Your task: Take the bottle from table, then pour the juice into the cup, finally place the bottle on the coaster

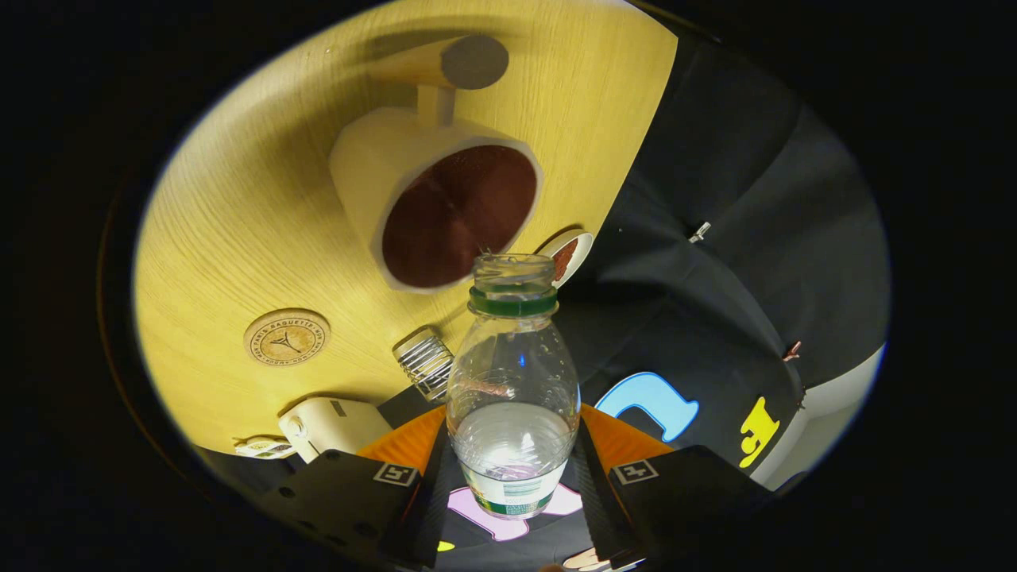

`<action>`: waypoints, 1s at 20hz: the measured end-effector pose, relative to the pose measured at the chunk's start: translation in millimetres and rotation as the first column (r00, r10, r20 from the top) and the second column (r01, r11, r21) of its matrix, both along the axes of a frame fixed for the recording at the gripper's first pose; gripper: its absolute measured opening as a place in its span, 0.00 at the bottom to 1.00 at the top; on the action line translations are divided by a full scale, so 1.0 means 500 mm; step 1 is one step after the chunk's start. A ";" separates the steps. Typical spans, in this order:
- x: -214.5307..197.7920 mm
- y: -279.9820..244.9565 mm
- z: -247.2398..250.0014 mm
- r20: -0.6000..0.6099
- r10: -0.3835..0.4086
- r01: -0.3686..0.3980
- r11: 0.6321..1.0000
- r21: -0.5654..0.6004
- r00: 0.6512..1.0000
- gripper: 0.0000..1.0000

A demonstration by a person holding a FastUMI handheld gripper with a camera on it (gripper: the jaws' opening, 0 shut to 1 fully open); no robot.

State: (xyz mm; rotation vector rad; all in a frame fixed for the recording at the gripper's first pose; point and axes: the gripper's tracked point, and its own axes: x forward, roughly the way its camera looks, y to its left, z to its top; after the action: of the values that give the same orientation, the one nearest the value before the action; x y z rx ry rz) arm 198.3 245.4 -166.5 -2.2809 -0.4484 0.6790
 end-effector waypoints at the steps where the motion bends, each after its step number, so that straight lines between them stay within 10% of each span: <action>1: -0.001 -0.004 0.001 0.000 -0.009 0.009 1.000 -0.002 1.000 0.73; 20: 0.009 -0.028 -0.002 -0.057 -0.046 0.050 0.995 0.082 0.997 0.73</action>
State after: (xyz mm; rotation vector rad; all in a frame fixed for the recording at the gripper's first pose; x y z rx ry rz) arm 203.0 231.5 -167.5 -2.1817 -0.3874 0.6844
